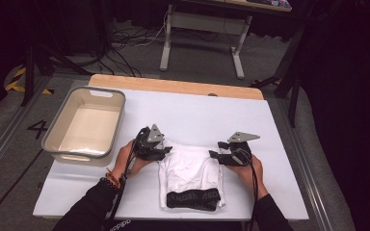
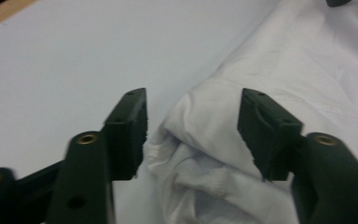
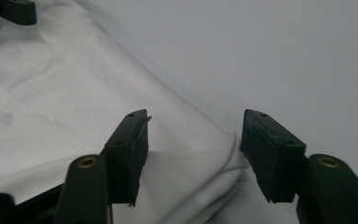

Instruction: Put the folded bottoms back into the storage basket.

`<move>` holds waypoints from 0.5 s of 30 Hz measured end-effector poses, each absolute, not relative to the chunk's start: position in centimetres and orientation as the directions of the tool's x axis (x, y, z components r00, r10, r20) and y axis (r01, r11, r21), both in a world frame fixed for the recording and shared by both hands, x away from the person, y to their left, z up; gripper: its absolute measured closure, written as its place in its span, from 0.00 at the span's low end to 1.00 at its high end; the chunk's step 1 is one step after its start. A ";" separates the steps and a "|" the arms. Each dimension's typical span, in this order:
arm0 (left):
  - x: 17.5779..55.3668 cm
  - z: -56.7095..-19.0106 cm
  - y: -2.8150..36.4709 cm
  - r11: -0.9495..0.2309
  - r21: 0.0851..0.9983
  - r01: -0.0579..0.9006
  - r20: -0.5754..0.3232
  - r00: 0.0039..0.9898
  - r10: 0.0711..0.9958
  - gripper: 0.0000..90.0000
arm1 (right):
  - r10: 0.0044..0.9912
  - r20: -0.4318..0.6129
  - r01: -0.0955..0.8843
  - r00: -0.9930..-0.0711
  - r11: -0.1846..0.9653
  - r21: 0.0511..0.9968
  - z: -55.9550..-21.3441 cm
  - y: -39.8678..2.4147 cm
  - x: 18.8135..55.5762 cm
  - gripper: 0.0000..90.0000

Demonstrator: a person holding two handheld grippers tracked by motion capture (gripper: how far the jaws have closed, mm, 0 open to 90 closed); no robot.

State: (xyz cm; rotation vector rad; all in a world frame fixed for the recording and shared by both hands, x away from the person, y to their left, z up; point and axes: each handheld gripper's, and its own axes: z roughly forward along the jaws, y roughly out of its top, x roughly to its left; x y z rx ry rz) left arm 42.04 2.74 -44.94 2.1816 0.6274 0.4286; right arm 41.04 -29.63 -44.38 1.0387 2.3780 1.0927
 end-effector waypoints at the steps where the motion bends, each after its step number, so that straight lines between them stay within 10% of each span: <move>1: 42.0 -44.9 2.7 -0.550 0.782 0.292 0.093 0.819 0.566 0.38 | 0.731 0.008 0.482 -0.682 0.442 0.756 -44.4 -29.6 41.0 0.44; 6: 42.3 -45.2 3.0 -0.550 0.770 0.324 0.086 0.801 0.592 0.24 | 0.733 0.027 0.517 -0.680 0.453 0.727 -45.1 -29.7 41.6 0.40; 15: 42.9 -46.0 3.5 -0.584 0.723 0.368 0.060 0.809 0.584 0.30 | 0.730 0.027 0.525 -0.683 0.466 0.712 -45.3 -29.5 41.7 0.38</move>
